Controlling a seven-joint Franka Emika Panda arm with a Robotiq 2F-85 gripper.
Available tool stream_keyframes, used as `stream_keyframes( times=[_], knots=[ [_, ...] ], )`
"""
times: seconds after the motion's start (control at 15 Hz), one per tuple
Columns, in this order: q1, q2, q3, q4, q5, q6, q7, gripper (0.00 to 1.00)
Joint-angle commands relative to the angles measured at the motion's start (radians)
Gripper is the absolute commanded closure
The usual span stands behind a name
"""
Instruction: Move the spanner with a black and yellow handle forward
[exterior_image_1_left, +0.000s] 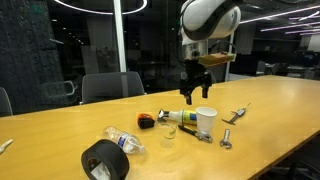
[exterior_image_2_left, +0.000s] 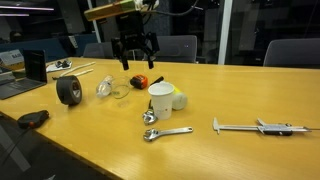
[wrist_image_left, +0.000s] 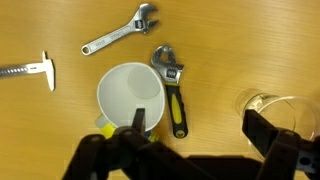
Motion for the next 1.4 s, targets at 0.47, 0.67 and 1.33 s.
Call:
stream_keyframes(
  times=[0.47,0.67,1.33],
  knots=[
    [-0.010,0.161,-0.044,0.001,-0.012,0.153,-0.614,0.00],
    [-0.019,0.185,-0.049,0.004,-0.011,0.162,-0.789,0.00],
    [-0.033,0.204,-0.045,-0.010,0.041,0.165,-1.044,0.00]
  ],
)
